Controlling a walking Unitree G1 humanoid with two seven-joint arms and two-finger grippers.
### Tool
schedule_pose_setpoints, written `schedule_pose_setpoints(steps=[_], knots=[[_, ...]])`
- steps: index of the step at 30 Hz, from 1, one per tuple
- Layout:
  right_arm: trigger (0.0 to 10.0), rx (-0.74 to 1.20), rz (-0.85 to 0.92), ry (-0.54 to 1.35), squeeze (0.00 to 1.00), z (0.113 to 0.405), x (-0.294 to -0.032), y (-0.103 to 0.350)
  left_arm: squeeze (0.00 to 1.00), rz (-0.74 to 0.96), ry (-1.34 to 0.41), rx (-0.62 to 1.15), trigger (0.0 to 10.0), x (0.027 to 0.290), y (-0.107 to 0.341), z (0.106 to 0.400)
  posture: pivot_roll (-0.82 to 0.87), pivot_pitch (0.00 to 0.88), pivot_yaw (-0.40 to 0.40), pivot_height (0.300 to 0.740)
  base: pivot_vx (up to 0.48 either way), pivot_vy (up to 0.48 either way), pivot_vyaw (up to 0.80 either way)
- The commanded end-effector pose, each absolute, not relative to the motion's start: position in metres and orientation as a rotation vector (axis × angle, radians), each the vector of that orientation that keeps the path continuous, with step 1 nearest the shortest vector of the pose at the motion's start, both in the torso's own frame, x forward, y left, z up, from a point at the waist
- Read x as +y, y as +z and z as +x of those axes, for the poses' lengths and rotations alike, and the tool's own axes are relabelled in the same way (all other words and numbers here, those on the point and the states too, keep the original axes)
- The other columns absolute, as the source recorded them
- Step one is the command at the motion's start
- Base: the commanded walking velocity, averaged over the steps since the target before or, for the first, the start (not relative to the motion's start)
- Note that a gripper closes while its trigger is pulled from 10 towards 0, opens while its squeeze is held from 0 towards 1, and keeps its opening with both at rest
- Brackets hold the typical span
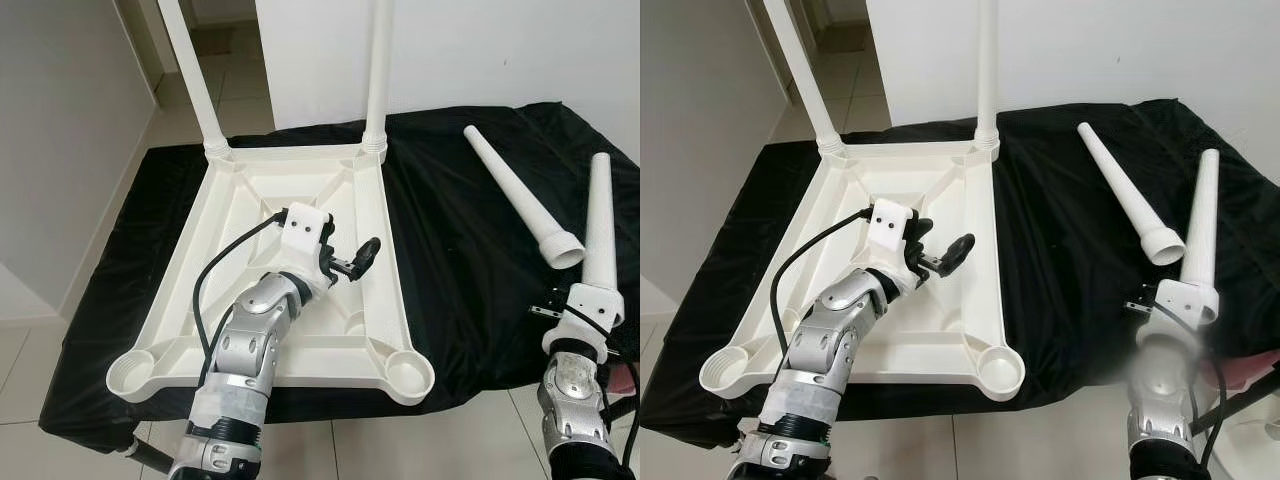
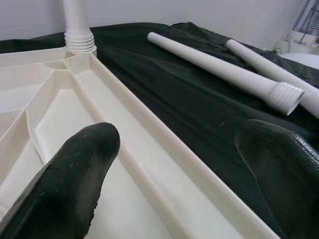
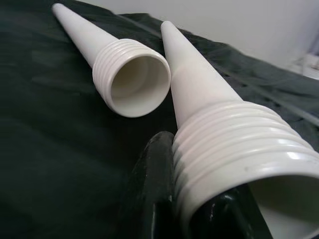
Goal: Building children table
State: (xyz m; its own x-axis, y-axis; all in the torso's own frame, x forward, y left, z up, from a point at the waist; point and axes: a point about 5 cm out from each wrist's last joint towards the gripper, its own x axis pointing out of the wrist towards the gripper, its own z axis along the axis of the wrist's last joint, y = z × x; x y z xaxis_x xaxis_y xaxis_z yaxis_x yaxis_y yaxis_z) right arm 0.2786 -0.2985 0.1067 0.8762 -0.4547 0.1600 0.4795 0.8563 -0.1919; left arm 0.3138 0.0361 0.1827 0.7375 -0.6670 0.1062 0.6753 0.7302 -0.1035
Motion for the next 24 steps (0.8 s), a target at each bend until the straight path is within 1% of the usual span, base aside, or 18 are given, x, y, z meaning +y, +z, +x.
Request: schedule_pose_setpoints(steps=[1, 3, 4, 5, 7, 9, 10, 14, 23, 24], knots=[[10.0, -0.061, -0.177, -0.413, 0.00, 0.282, -0.289, 0.097, 0.00, -0.157, -0.747, -0.119, 10.0, 0.022, 0.202, 0.317, -0.09, 0.018, 0.092, 0.740, 0.000, 0.000, 0.00], [10.0, -0.084, -0.113, -0.316, 0.00, 0.288, -0.286, 0.106, 0.00, -0.158, -0.750, -0.122, 10.0, 0.021, 0.202, 0.316, -0.09, 0.016, 0.089, 0.740, 0.000, 0.000, 0.00], [10.0, -0.084, -0.113, -0.316, 0.00, 0.288, -0.286, 0.106, 0.00, -0.158, -0.750, -0.122, 10.0, 0.021, 0.202, 0.316, -0.09, 0.016, 0.089, 0.740, 0.000, 0.000, 0.00], [10.0, -0.093, -0.089, -0.266, 0.00, 0.291, -0.284, 0.111, 0.00, -0.159, -0.750, -0.124, 10.0, 0.021, 0.202, 0.316, -0.09, 0.016, 0.089, 0.740, 0.000, 0.000, 0.00], [10.0, -0.093, -0.089, -0.266, 0.00, 0.291, -0.284, 0.111, 0.00, -0.159, -0.750, -0.124, 10.0, 0.021, 0.202, 0.316, -0.09, 0.016, 0.089, 0.740, 0.000, 0.000, 0.00], [10.0, -0.110, -0.083, -0.178, 0.00, 0.293, -0.281, 0.118, 0.00, -0.159, -0.751, -0.124, 10.0, 0.021, 0.202, 0.316, -0.09, 0.014, 0.089, 0.740, 0.000, 0.000, 0.00], [10.0, -0.110, -0.083, -0.178, 0.00, 0.293, -0.281, 0.118, 0.00, -0.159, -0.751, -0.124, 10.0, 0.021, 0.202, 0.316, -0.09, 0.014, 0.089, 0.740, 0.000, 0.000, 0.00], [10.0, -0.131, -0.080, -0.060, 0.00, 0.295, -0.274, 0.126, 0.00, -0.158, -0.755, -0.124, 10.0, 0.020, 0.202, 0.315, -0.09, 0.009, 0.089, 0.740, 0.000, 0.000, 0.00], [10.0, -0.151, -0.068, -0.030, 0.00, 0.296, -0.272, 0.131, 0.00, -0.156, -0.760, -0.123, 10.0, 0.019, 0.202, 0.315, -0.09, 0.006, 0.091, 0.740, 0.000, 0.000, 0.00], [10.0, -0.160, -0.077, -0.059, 0.00, 0.296, -0.273, 0.132, 0.00, -0.154, -0.765, -0.121, 10.0, 0.018, 0.202, 0.314, -0.09, 0.006, 0.091, 0.740, 0.000, 0.000, 0.00]])
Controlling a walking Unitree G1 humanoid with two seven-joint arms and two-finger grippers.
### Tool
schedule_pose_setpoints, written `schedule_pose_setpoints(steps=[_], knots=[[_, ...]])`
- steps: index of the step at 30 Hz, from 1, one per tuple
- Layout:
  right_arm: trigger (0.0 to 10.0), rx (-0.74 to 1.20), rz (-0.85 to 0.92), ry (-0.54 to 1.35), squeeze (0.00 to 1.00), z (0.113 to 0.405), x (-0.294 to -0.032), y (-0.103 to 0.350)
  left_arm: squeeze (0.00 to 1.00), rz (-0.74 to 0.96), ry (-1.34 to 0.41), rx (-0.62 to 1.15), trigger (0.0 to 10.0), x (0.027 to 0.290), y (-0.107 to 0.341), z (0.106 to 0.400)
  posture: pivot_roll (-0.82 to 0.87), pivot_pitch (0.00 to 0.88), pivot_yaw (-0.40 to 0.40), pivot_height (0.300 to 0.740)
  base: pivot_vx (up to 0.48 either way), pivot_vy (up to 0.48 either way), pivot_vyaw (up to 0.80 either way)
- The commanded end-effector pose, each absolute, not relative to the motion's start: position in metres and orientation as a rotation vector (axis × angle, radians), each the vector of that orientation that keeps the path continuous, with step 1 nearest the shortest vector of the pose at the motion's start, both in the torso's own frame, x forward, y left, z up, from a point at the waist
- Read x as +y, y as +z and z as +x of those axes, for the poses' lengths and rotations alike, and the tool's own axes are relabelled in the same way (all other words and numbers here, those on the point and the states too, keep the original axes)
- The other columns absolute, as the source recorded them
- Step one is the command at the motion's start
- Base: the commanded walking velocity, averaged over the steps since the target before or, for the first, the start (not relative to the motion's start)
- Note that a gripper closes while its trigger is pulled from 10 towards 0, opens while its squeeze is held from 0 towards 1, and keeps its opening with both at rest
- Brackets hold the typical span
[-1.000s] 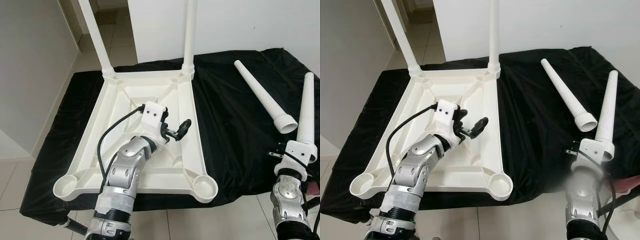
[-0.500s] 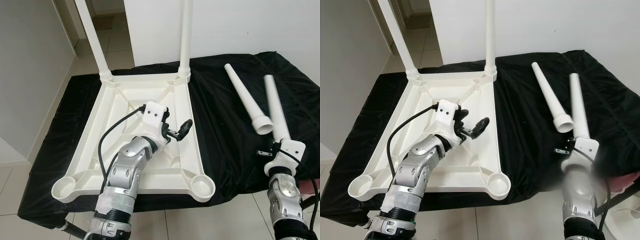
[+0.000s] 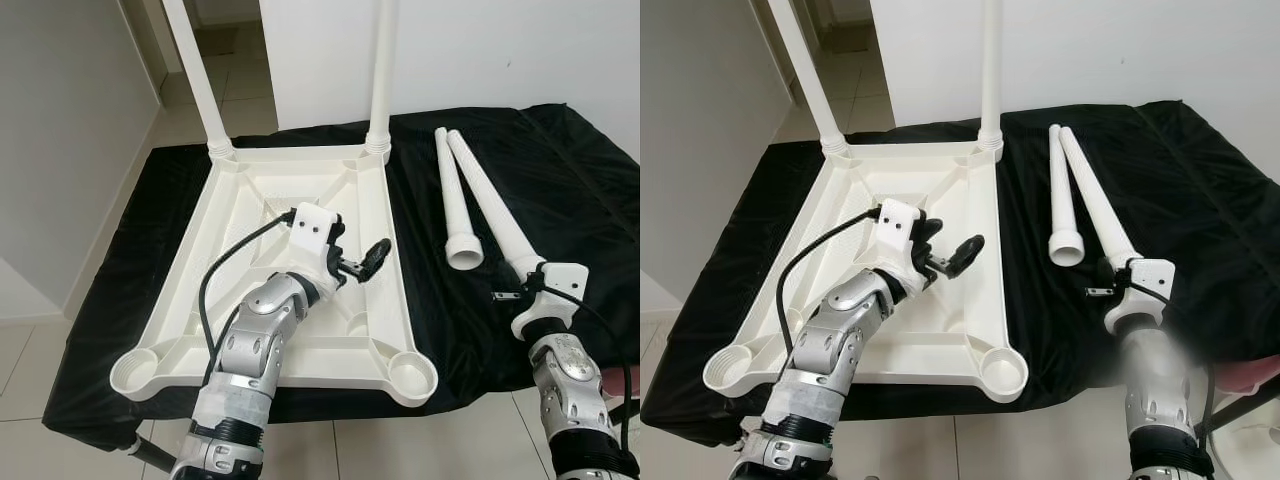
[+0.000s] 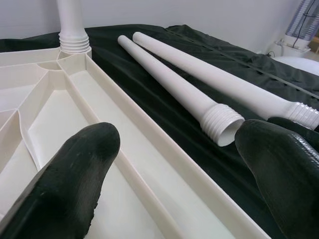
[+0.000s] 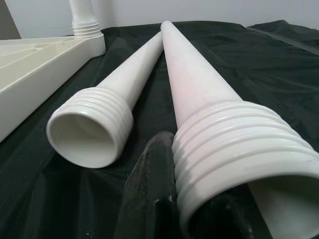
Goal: Building children table
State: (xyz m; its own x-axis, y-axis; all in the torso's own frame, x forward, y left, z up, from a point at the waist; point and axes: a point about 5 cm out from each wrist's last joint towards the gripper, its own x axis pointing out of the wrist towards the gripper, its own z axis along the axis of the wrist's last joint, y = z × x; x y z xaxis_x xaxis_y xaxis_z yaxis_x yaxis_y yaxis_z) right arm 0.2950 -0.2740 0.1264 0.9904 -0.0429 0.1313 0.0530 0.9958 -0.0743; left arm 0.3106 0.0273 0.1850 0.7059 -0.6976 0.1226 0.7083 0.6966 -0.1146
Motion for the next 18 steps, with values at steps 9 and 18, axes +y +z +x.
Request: schedule_pose_setpoints(steps=[9, 18], knots=[[10.0, -0.245, -0.119, -0.229, 0.00, 0.297, -0.266, 0.139, 0.00, -0.152, -0.781, -0.117, 10.0, 0.018, 0.201, 0.313, -0.10, 0.000, 0.087, 0.740, 0.000, 0.000, 0.00], [10.0, -0.311, -0.075, -0.290, 0.00, 0.295, -0.244, 0.144, 1.00, -0.190, -0.820, -0.103, 10.0, 0.020, 0.201, 0.312, -0.10, 0.000, 0.086, 0.740, 0.000, 0.000, 0.00]])
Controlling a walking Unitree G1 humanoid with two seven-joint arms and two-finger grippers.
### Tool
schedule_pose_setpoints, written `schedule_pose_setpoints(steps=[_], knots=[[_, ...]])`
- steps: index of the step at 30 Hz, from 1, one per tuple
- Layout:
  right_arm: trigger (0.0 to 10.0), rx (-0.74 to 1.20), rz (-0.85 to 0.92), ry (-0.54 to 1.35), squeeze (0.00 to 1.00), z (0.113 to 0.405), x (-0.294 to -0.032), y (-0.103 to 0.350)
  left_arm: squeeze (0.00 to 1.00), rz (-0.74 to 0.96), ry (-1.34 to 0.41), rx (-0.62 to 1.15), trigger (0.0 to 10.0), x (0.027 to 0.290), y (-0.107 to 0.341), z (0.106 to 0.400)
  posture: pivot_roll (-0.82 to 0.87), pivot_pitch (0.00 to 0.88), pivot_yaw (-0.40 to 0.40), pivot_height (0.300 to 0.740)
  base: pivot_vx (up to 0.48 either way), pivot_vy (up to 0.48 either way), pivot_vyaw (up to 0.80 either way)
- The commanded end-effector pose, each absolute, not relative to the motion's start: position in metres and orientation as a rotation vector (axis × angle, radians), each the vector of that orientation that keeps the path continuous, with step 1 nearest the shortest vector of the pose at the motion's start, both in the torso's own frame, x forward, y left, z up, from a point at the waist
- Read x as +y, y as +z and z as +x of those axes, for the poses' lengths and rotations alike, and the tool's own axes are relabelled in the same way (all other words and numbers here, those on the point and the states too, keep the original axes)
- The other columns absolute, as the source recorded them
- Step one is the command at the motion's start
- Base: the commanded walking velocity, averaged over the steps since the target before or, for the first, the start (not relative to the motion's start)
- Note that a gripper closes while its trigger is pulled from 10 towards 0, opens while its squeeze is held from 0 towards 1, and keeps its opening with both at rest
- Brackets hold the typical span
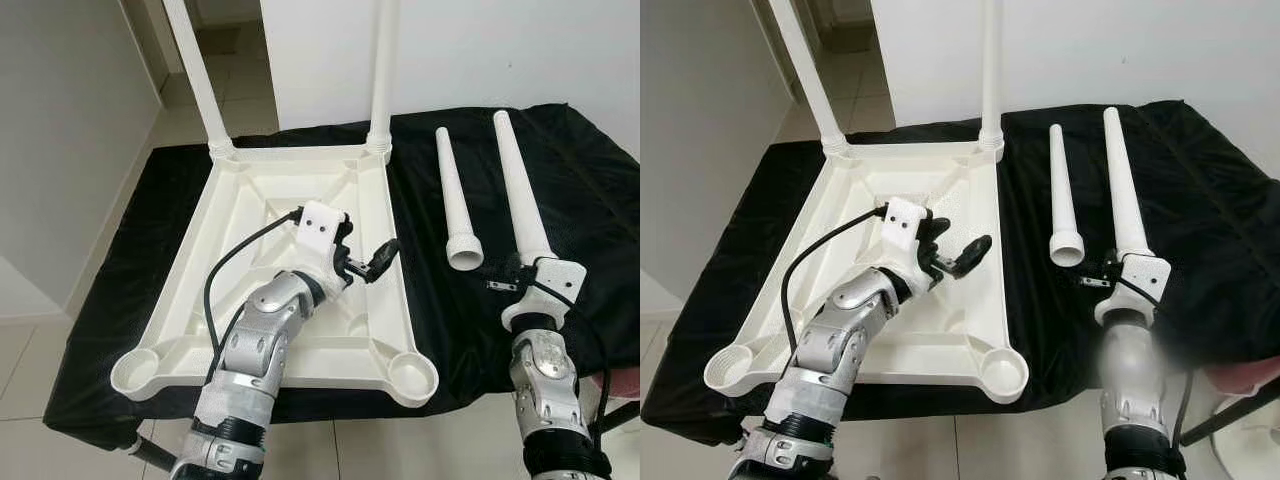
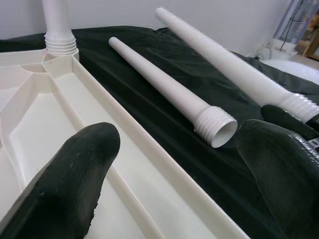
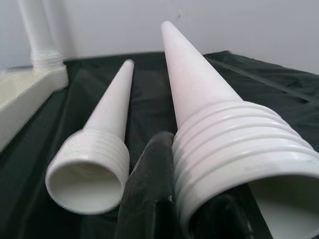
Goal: Building children table
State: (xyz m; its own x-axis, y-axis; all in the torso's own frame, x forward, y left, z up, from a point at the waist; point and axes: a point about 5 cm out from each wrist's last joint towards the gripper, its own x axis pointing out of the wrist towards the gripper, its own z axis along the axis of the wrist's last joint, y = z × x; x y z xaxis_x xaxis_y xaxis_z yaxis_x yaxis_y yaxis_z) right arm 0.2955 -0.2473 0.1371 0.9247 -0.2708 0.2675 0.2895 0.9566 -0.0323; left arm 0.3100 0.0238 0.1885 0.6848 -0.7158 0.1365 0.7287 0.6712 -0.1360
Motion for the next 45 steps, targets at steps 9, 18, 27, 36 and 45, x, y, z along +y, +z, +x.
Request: schedule_pose_setpoints(steps=[9, 18, 27, 36, 45], knots=[[10.0, -0.466, -0.178, -0.165, 0.00, 0.298, -0.186, 0.167, 0.00, -0.304, -0.844, 0.019, 10.0, 0.036, 0.208, 0.323, -0.09, 0.000, 0.081, 0.740, 0.000, 0.000, 0.00], [10.0, -0.511, -0.249, -0.008, 0.00, 0.300, -0.151, 0.171, 0.00, -0.476, -0.903, 0.093, 10.0, 0.039, 0.224, 0.331, -0.08, 0.000, 0.079, 0.740, 0.000, 0.000, 0.00], [10.0, -0.561, -0.315, 0.084, 0.00, 0.297, -0.126, 0.175, 0.00, -0.489, -0.921, 0.138, 10.0, 0.040, 0.230, 0.335, -0.08, 0.000, 0.077, 0.740, 0.000, 0.000, 0.00], [10.0, -0.698, -0.343, 0.005, 0.00, 0.294, -0.120, 0.199, 0.00, -0.489, -0.914, 0.186, 10.0, 0.041, 0.230, 0.339, -0.10, 0.000, 0.079, 0.740, 0.000, 0.000, 0.00], [10.0, -0.871, -0.469, 0.104, 0.00, 0.289, -0.099, 0.224, 0.00, -0.532, -0.947, 0.187, 10.0, 0.040, 0.238, 0.339, -0.10, 0.000, 0.076, 0.740, 0.000, 0.000, 0.00]])
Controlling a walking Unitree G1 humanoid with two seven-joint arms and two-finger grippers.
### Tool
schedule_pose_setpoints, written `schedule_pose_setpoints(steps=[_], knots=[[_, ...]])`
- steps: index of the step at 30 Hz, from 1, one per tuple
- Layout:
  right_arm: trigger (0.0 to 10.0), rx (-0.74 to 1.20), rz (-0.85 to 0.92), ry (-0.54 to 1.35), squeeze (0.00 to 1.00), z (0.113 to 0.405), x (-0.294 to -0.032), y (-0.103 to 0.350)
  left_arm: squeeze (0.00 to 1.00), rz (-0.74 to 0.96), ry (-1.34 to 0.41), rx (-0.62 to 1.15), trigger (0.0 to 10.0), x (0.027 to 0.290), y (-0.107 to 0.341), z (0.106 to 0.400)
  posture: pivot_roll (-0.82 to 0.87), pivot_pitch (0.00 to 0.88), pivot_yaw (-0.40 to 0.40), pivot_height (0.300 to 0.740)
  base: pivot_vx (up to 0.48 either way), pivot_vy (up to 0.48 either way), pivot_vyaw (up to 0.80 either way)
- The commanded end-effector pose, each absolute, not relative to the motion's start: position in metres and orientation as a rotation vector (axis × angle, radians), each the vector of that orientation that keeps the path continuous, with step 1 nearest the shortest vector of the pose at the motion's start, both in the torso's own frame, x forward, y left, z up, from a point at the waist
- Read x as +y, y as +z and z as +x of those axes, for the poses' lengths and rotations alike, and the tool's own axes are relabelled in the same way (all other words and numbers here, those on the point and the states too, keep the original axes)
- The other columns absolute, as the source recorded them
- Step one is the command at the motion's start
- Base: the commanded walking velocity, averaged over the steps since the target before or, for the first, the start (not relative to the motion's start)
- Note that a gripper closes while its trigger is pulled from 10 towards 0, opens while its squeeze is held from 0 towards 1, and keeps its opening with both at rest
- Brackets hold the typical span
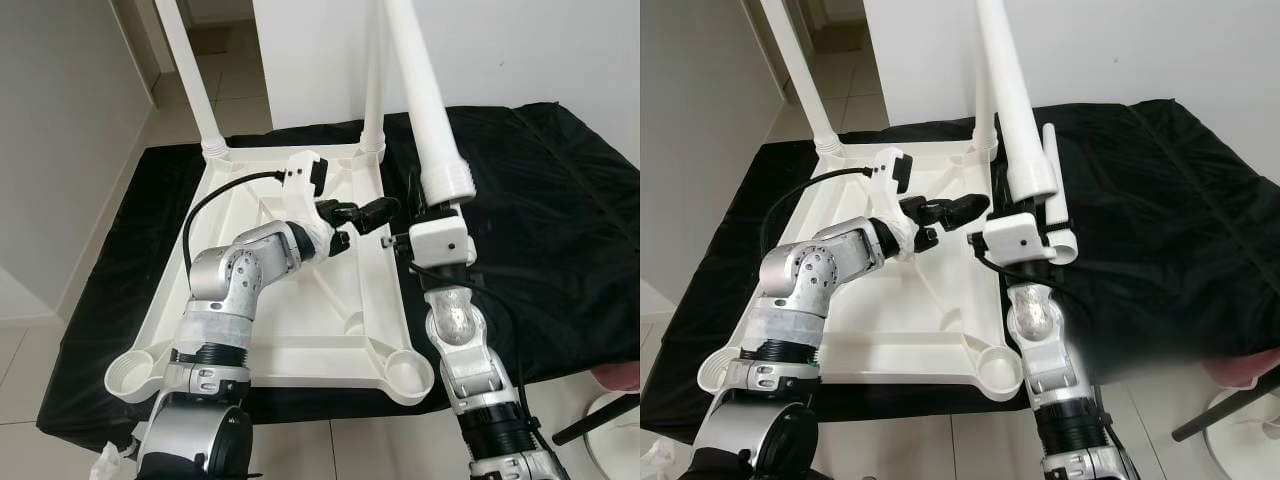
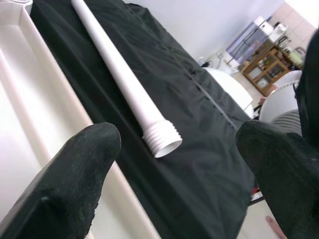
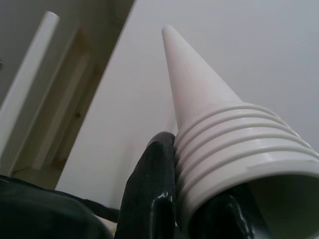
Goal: Building children table
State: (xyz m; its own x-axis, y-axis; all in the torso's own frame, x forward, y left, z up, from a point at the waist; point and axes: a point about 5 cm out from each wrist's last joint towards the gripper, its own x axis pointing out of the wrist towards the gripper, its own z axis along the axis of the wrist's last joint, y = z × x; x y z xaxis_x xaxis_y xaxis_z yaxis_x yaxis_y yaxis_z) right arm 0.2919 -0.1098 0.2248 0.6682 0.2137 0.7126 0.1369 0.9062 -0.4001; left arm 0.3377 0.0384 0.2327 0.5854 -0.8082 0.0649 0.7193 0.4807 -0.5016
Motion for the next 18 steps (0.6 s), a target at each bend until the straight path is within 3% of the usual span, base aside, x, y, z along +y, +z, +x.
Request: schedule_pose_setpoints(steps=[1, 9, 18], knots=[[10.0, -0.855, -0.477, 0.138, 0.00, 0.288, -0.095, 0.218, 0.00, -0.559, -0.952, 0.180, 10.0, 0.041, 0.242, 0.340, -0.10, 0.000, 0.073, 0.740, 0.000, 0.000, 0.00], [10.0, -0.787, -0.496, 0.225, 0.00, 0.282, -0.086, 0.196, 0.00, -0.671, -0.965, 0.147, 10.0, 0.055, 0.257, 0.347, -0.10, 0.000, 0.070, 0.740, 0.000, 0.000, 0.00], [10.0, -0.752, -0.508, 0.218, 0.00, 0.278, -0.095, 0.185, 0.00, -0.685, -0.866, 0.149, 10.0, 0.078, 0.253, 0.365, -0.11, 0.000, 0.066, 0.740, 0.000, 0.000, 0.00]])
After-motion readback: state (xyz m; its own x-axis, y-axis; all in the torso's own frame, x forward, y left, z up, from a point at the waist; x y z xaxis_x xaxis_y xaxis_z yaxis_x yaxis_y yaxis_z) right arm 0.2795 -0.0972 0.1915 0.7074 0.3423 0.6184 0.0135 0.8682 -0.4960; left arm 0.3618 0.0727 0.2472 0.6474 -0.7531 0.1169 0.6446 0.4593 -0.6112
